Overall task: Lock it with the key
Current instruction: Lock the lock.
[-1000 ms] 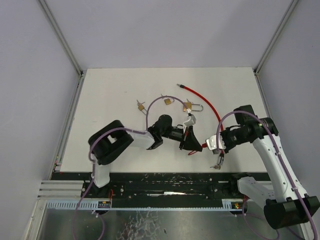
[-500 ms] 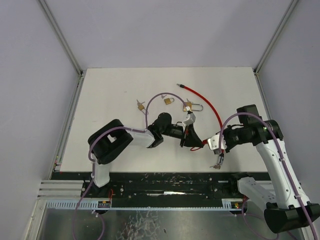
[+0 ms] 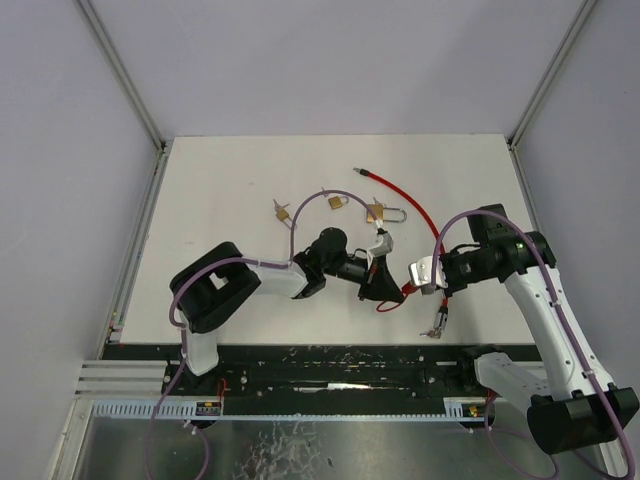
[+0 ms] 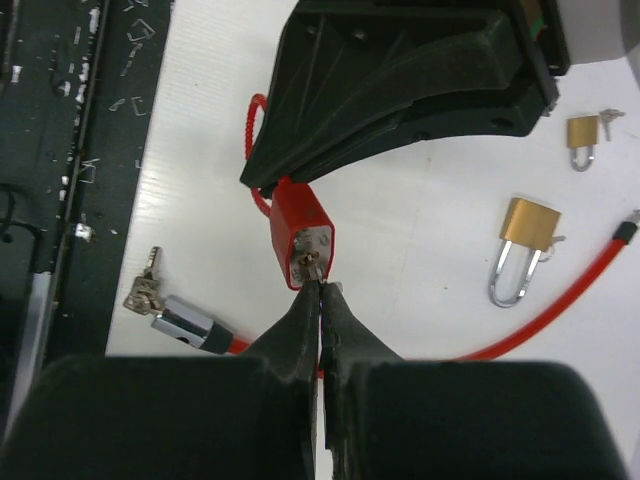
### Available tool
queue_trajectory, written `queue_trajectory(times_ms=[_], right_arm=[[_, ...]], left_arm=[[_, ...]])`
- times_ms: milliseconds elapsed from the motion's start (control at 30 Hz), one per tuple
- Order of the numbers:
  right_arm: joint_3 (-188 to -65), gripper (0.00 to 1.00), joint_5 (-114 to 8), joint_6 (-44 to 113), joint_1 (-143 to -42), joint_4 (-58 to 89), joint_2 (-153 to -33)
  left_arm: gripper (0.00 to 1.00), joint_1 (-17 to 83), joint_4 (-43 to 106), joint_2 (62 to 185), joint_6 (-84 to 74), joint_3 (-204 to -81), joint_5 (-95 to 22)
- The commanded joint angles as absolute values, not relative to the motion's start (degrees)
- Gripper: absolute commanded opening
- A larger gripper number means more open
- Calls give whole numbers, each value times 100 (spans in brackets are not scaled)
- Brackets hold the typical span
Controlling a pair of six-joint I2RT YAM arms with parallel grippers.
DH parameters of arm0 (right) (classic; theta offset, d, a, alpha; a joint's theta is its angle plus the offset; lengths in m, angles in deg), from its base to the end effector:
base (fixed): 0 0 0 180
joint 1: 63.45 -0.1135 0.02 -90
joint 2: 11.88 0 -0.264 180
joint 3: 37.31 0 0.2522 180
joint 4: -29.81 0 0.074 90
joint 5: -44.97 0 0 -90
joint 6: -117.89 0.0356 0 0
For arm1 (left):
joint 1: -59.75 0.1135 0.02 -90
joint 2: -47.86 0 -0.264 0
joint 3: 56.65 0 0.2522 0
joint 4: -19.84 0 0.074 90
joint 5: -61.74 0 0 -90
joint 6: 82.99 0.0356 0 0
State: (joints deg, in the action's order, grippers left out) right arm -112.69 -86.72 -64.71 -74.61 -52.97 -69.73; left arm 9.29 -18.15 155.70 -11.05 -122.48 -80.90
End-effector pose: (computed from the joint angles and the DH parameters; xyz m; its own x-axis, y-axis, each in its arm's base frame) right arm 0.1545 0.0546 0.3216 0.4577 -0.6701 -0.5844 -0.8711 -0.2064 -0.4456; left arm 0.2224 -0.3139 0.1893 -0.3440 0.1212 -0.9311 0.9110 -0.1973 -0.3622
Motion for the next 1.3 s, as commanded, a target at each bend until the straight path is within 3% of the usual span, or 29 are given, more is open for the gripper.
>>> queue_trajectory(times_ms=[0, 167, 300, 633, 867, 1267], right_arm=[[-11143, 0, -8944, -6612, -7411, -5356, -6821], [-11250, 31, -8820, -6190, -7416, -5315, -7054], [-11120, 39, -8811, -6195, -7413, -5192, -6939], [-10768, 40, -9166, -6434, -7422, -5365, -7247], [-10651, 35, -9145, -6387, -7424, -5284, -7394], [-10513, 15, -9152, -6240, -7547, -4961, -7344]], left_arm=[[0, 968, -1544, 15673, -1026, -12249, -8631], [0, 941, -1457, 15631, -901, -12208, -8525], [0, 900, -1331, 15631, -797, -12236, -8509], [0, 864, -1204, 15667, -718, -12294, -8496], [0, 868, -1184, 15686, -714, -12323, -8501], [0, 864, -1137, 15717, -714, -12363, -8528]])
